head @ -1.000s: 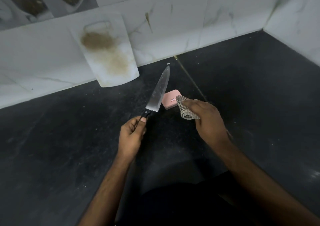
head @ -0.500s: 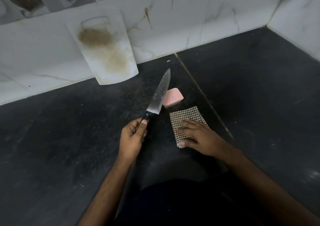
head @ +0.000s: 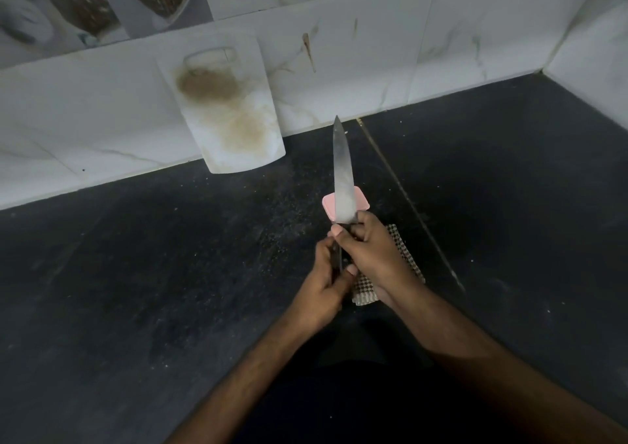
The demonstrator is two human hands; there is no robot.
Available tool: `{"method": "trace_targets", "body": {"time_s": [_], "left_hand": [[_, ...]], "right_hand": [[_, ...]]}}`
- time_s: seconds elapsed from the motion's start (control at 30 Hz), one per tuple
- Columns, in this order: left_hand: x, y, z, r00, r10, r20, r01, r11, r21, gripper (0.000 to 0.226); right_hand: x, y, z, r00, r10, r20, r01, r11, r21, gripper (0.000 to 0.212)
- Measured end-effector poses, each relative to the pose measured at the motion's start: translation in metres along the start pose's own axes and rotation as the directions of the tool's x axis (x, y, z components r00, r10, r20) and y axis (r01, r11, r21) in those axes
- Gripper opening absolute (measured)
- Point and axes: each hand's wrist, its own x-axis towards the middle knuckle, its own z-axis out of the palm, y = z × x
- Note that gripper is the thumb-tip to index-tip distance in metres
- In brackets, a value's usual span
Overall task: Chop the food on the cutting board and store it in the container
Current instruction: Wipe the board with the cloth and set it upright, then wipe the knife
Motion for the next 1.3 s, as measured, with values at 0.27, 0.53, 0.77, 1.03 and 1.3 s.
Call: {"method": "trace_targets", "body": {"time_s": [0.27,0.53,0.77,1.03,1.3], "left_hand": [[0.029,0.012,-0.030,0.983,0.030,-0.180,-0.012,0.995,0.103,0.023],[0.078,0.018,-0.049,0.837,-0.385,-0.388,0.229,0.891,-0.391,0.025],[0.098,0.008,-0.060,0.723,-0.523,-0.451,0.190,0.778,-0.598,0.008],[0.110,-0.010,-0.058,0.640,-0.686,-0.346,0.231,0.601,-0.765,0.003],[0.111,-0.024,-0.060,0.608,-0.686,-0.401,0.237,0.638,-0.733,0.018]], "right_hand": [[0.029,-0.009,-0.029,0.993,0.103,0.054,-0.095,0.988,-0.124,0.034],[0.052,-0.007,-0.045,0.940,0.025,0.339,0.182,0.806,-0.564,0.062],[0.074,-0.014,-0.056,0.955,-0.094,0.280,0.275,0.626,-0.729,0.059],[0.119,-0.019,-0.072,0.961,-0.137,0.238,0.274,0.414,-0.868,0.041],[0.139,0.000,-0.087,0.952,-0.205,0.229,0.293,0.382,-0.876,0.038]]}}
